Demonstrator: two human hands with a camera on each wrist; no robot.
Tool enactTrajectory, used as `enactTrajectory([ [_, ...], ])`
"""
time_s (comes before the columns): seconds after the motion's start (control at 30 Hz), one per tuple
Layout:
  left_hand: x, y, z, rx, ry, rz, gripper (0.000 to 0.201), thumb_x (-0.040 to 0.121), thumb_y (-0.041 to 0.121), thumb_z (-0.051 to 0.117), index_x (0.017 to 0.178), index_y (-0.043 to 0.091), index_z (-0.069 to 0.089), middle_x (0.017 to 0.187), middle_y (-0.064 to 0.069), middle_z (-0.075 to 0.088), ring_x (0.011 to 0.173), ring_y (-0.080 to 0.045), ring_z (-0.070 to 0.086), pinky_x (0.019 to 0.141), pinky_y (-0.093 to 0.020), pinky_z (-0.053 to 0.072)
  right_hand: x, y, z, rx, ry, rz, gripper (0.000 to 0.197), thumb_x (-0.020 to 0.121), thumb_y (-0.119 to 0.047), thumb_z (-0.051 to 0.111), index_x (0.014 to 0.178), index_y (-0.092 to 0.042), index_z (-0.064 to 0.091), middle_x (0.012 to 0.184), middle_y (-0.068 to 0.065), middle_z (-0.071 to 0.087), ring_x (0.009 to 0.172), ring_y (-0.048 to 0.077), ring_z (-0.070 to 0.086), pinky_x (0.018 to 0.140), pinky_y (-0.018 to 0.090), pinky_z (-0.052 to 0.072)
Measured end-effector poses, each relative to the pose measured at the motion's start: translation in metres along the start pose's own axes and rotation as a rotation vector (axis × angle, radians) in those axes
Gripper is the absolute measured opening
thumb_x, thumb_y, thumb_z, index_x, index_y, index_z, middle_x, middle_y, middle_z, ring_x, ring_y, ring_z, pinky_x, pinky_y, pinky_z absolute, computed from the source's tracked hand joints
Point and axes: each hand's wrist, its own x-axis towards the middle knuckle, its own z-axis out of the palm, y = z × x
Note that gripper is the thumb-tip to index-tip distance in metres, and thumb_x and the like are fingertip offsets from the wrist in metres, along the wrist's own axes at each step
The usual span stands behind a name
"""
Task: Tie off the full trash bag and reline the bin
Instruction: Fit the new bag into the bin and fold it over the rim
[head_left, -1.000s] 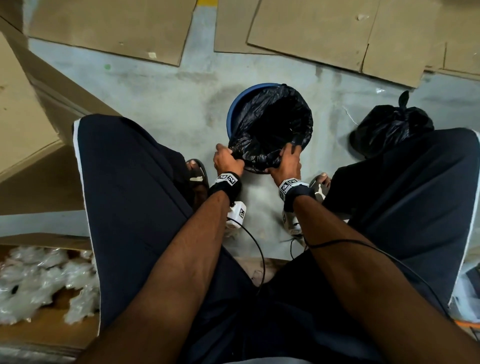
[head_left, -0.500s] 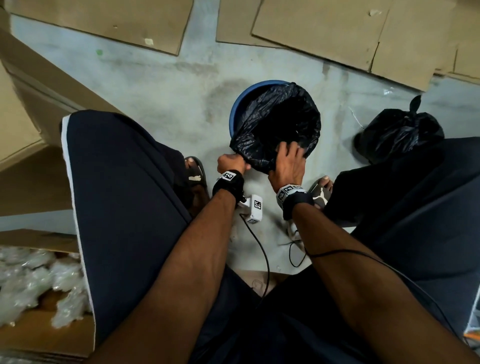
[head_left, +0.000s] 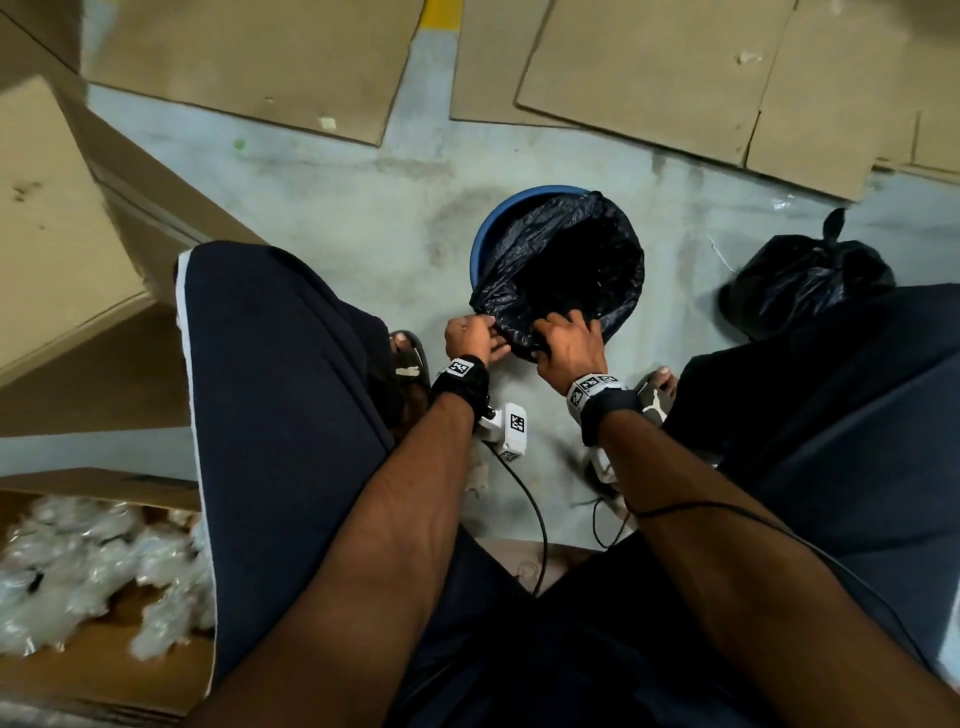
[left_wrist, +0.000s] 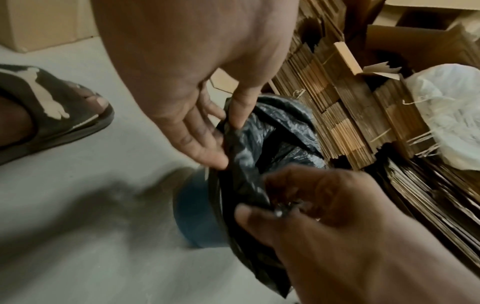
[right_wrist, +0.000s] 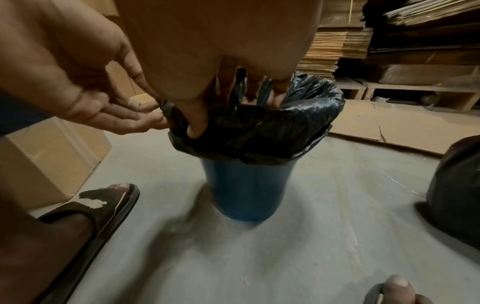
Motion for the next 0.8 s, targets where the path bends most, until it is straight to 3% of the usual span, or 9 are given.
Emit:
enactTrajectory([
  [0.13,-0.006,-0.003,-0.008,0.217,-0.056,-0.024,0.010,0.085,0.009,0.059,0.078,0.005,0.064,0.077,-0.013,0.070,0.066,-0.029,0.070,0.062,-0.037,0.060,-0.013,0.011,-0.009,-0.047,-0.049,-0.002,0.038,0.081,-0.022,0.066,0.119,-0.029,0.066,0.117,-0.003,0.066,0.117,0.028,0.050,0.100,0.048,0.035],
  [0.2,-0.004,-0.005,-0.011,0.446,0.054,0.141,0.018,0.075,0.020,0.070,0.088,0.009,0.066,0.086,-0.010,0.072,0.077,-0.030,0.070,0.075,-0.039,0.061,-0.021,0.017,-0.010,-0.083,-0.068,-0.005,0.041,0.081,-0.022,0.068,0.121,-0.030,0.065,0.120,-0.004,0.066,0.119,0.029,0.049,0.102,0.049,0.034],
  [0.3,-0.009,-0.008,-0.016,0.719,0.120,0.407,0.040,0.078,0.027,0.074,0.108,0.014,0.051,0.103,-0.011,0.067,0.091,-0.033,0.063,0.083,-0.041,0.055,-0.030,0.021,-0.011,-0.120,-0.067,-0.003,0.040,0.079,-0.023,0.068,0.118,-0.029,0.067,0.120,-0.003,0.066,0.119,0.030,0.049,0.103,0.050,0.033],
  [0.4,-0.012,-0.007,-0.014,0.843,0.137,0.530,0.027,0.088,0.026,0.068,0.105,0.011,0.053,0.107,-0.017,0.064,0.097,-0.037,0.062,0.079,-0.039,0.048,-0.031,0.015,-0.013,-0.073,-0.032,0.001,0.042,0.076,-0.032,0.068,0.116,-0.022,0.066,0.117,0.003,0.064,0.117,0.032,0.050,0.102,0.052,0.034],
  [0.47,-0.012,-0.008,-0.014,0.812,0.162,0.531,0.018,0.094,0.023,0.061,0.101,0.007,0.057,0.107,-0.020,0.064,0.097,-0.038,0.061,0.075,-0.035,0.043,-0.028,0.006,-0.014,-0.038,-0.015,-0.023,0.050,0.076,-0.038,0.068,0.122,-0.019,0.060,0.120,0.004,0.061,0.117,0.033,0.051,0.100,0.052,0.036],
  [0.53,-0.009,-0.008,-0.017,0.731,0.168,0.484,0.017,0.095,0.021,0.059,0.098,0.004,0.061,0.107,-0.024,0.064,0.097,-0.040,0.061,0.080,-0.034,0.045,-0.022,-0.004,-0.016,-0.015,-0.022,-0.067,0.055,0.076,-0.040,0.067,0.127,-0.021,0.056,0.124,0.004,0.058,0.118,0.031,0.051,0.098,0.051,0.036],
  [0.7,0.008,0.001,-0.026,0.611,0.157,0.333,0.022,0.093,0.023,0.066,0.088,0.002,0.072,0.100,-0.023,0.072,0.100,-0.038,0.064,0.086,-0.032,0.047,-0.013,-0.021,-0.016,0.043,-0.096,-0.103,0.068,0.060,-0.043,0.060,0.125,-0.024,0.058,0.124,0.000,0.057,0.118,0.029,0.050,0.099,0.052,0.037],
  [0.8,0.016,-0.001,-0.028,0.614,0.136,0.319,0.021,0.092,0.021,0.068,0.090,0.002,0.074,0.097,-0.021,0.074,0.097,-0.036,0.064,0.084,-0.031,0.046,-0.007,-0.025,-0.011,0.039,-0.140,-0.099,0.062,0.075,-0.049,0.069,0.129,-0.022,0.056,0.130,0.002,0.057,0.122,0.030,0.050,0.100,0.051,0.038],
])
